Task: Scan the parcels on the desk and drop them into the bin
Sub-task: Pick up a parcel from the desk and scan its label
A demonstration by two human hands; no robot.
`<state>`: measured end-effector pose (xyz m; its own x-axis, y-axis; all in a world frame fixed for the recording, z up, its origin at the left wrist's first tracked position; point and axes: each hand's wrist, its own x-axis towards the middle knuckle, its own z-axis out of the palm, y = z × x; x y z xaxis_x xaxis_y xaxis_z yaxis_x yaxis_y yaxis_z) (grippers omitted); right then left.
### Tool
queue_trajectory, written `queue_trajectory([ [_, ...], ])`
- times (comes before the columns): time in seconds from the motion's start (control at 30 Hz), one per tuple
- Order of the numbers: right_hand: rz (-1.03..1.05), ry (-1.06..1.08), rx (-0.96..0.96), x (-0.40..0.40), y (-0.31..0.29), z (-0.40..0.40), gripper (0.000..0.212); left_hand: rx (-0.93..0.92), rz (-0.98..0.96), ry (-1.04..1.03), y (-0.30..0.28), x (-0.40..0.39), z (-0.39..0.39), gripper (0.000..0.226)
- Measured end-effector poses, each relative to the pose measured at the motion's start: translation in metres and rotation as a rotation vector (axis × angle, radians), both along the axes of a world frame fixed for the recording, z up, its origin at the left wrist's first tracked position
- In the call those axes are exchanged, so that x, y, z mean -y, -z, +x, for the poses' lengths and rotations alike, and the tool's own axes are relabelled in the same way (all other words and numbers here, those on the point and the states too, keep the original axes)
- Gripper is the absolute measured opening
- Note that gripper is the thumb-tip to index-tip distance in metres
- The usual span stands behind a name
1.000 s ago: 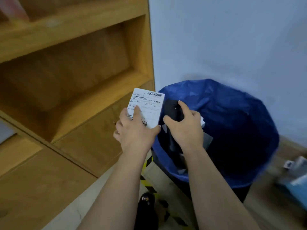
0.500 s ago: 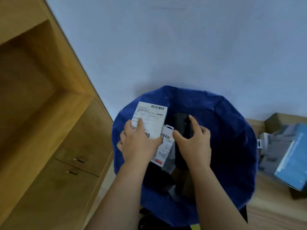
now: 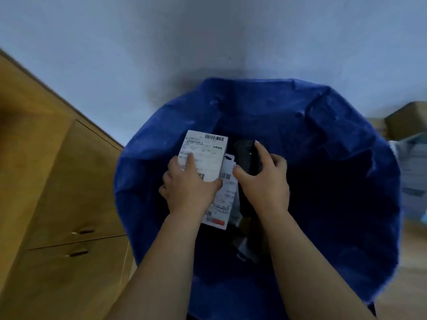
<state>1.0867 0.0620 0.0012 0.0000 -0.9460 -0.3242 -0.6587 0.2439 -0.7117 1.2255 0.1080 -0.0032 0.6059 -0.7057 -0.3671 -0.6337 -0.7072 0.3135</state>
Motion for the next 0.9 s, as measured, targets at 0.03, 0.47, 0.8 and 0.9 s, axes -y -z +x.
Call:
queue_trajectory([
  [0.03,0.015,0.025,-0.008,0.001,0.009,0.003,0.075,-0.013,0.005,0.022,0.01,0.005,0.005,0.098],
  [0.47,0.109,0.253,-0.069,-0.016,0.059,0.045,0.076,-0.071,0.048,0.292,0.061,0.014,0.045,0.1],
  [0.8,0.057,0.36,-0.074,-0.029,0.022,0.038,0.074,-0.044,-0.156,0.455,0.021,0.029,0.039,0.082],
  [0.9,0.007,0.415,-0.092,-0.039,0.0,0.02,0.073,-0.091,-0.204,0.523,0.003,0.032,0.02,0.078],
])
